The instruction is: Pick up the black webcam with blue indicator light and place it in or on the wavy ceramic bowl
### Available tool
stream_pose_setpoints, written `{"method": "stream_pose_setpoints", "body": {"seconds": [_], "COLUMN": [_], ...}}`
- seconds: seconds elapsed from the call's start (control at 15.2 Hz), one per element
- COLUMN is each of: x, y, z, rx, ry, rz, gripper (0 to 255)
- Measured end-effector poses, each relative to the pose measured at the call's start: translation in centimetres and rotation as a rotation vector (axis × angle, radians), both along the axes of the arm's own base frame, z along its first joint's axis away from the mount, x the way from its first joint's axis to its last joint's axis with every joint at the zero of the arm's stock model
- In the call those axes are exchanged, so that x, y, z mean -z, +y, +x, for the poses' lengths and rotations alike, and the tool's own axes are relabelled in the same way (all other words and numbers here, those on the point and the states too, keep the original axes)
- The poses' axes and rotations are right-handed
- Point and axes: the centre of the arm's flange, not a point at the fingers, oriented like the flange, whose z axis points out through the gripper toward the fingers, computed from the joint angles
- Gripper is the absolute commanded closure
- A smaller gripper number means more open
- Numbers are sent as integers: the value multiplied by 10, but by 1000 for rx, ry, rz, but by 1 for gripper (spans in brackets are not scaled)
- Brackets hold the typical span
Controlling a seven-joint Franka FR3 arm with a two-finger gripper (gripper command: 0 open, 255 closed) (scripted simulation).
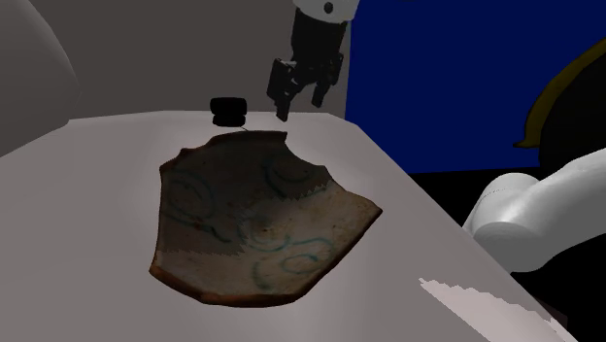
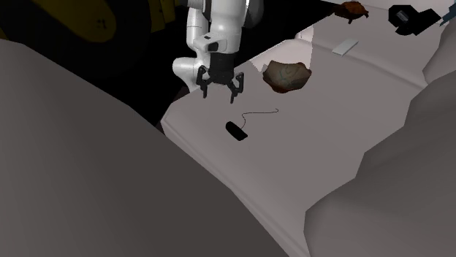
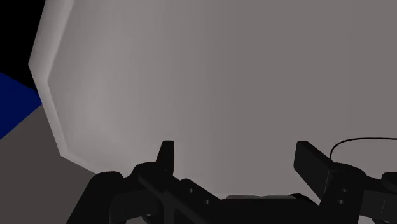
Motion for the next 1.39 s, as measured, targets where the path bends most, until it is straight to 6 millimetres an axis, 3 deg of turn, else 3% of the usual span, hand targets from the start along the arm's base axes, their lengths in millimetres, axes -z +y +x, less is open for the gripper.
{"method": "stream_pose_setpoints", "body": {"seconds": [0.46,0.99,1.39], "x": [-8,26,30], "y": [81,88,88], "z": [4,13,14], "rx": [-26,-28,-28], "ry": [-26,-28,-28], "rz": [18,20,21], "gripper": [0,0,0]}}
